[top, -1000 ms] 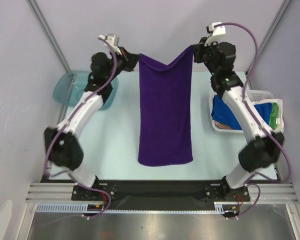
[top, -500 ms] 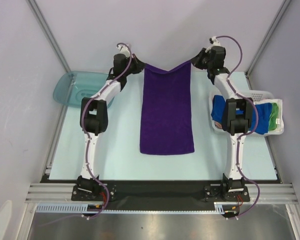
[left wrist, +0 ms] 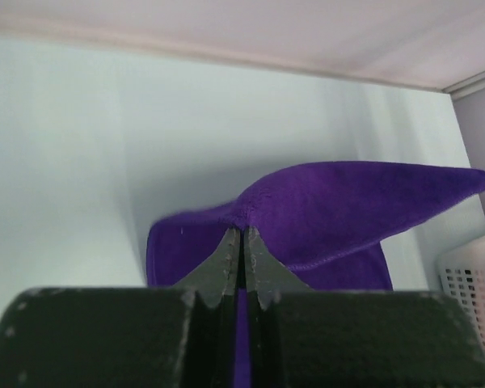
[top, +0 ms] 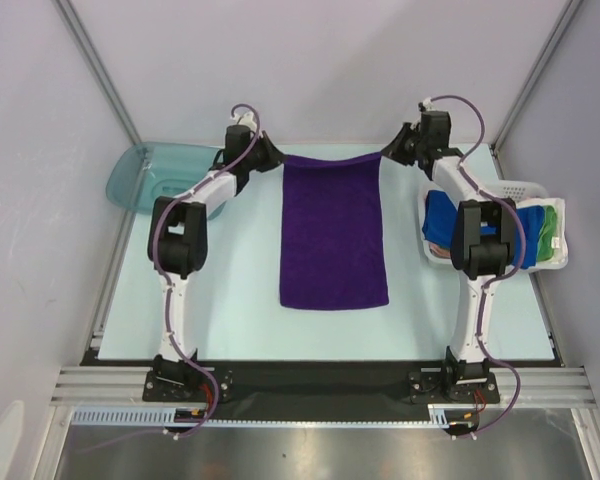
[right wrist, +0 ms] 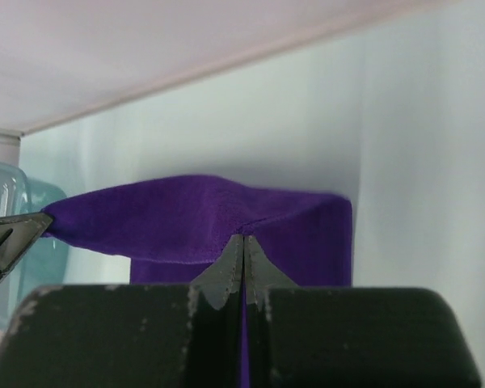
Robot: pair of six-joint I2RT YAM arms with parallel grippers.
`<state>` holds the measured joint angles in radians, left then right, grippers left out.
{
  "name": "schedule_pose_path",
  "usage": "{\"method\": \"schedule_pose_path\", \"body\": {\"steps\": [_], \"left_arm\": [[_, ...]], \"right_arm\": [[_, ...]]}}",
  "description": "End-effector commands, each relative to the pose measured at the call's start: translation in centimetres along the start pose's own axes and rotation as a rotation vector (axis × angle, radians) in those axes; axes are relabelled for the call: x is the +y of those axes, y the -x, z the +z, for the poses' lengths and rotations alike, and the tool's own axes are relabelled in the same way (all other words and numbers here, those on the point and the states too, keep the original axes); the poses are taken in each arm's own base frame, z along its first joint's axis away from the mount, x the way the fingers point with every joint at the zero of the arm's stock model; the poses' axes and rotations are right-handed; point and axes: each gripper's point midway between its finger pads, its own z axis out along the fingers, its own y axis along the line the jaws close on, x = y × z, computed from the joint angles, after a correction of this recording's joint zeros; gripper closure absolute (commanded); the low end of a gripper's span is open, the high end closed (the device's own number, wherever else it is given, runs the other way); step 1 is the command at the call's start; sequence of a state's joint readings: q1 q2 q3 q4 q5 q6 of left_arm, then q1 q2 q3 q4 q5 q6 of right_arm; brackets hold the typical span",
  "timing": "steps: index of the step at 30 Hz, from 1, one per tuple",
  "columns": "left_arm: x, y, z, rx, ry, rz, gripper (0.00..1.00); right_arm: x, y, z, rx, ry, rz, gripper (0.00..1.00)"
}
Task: Fold and stack the towels
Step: Fold the towel
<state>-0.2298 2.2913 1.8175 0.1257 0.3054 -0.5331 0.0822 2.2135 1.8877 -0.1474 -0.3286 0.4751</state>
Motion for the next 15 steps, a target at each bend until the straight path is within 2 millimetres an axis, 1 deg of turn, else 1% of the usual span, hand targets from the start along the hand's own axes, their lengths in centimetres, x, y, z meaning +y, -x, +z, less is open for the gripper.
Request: {"method": "schedule_pose_path", "body": {"steps": [1,2,3,4,5,7,9,10,11,12,13,14,15], "left_arm": [[-2.1,1.7,-3.3,-0.033,0.003,-0.027,0.93],[-2.6,1.9,-4.0,-0.037,-0.001,-0.036,0.92],[-2.6,1.4,-4.4,-0.025,0.002,-0.045,0.92],[-2.3,0.1,-4.6,0.0,0.019,-0.053,0.91],[-2.8,0.2,-5.2,-0.001,0.018,-0.051,0.91],[-2.8,-1.5,-5.7,0.041,0.04,-0.063,0.9],[-3.1,-2.1,-6.7,0.063,0.06,-0.073,0.9],[-2.7,-3.6,-7.0,0.091,0.073,-0.087,0.9],[-3.0,-4.2,-7.4,0.104,0.072,-0.094,0.9],[-3.4,-4.3,-8.1,0.104,0.076,-0.094,0.9],[-2.8,-5.7,-8.5,0.133,0.098,-0.105,0.89],[-3.0,-6.3,-8.9,0.147,0.102,-0.116,0.89],[-3.3,-6.4,-9.4,0.15,0.099,-0.12,0.88]], "right_arm": [[1.8,0.4,-3.7,0.007,0.013,0.024,1.0],[1.6,-0.1,-4.0,0.016,0.008,0.031,1.0],[2.0,0.1,-4.8,0.012,0.01,0.038,1.0],[1.2,-1.6,-5.0,0.045,-0.006,0.052,1.0],[1.2,-1.8,-5.3,0.05,-0.009,0.054,1.0],[0.7,-3.3,-6.3,0.083,-0.038,0.07,1.0],[0.4,-4.4,-6.9,0.104,-0.053,0.08,1.0],[0.6,-4.5,-7.7,0.11,-0.057,0.088,1.0],[-0.1,-5.8,-8.0,0.137,-0.073,0.101,1.0],[-0.1,-6.2,-8.4,0.142,-0.076,0.106,1.0],[-0.2,-6.8,-8.7,0.155,-0.08,0.11,1.0],[0.3,-7.0,-9.4,0.157,-0.076,0.106,1.0],[-0.3,-8.2,-9.6,0.18,-0.091,0.106,1.0]]}}
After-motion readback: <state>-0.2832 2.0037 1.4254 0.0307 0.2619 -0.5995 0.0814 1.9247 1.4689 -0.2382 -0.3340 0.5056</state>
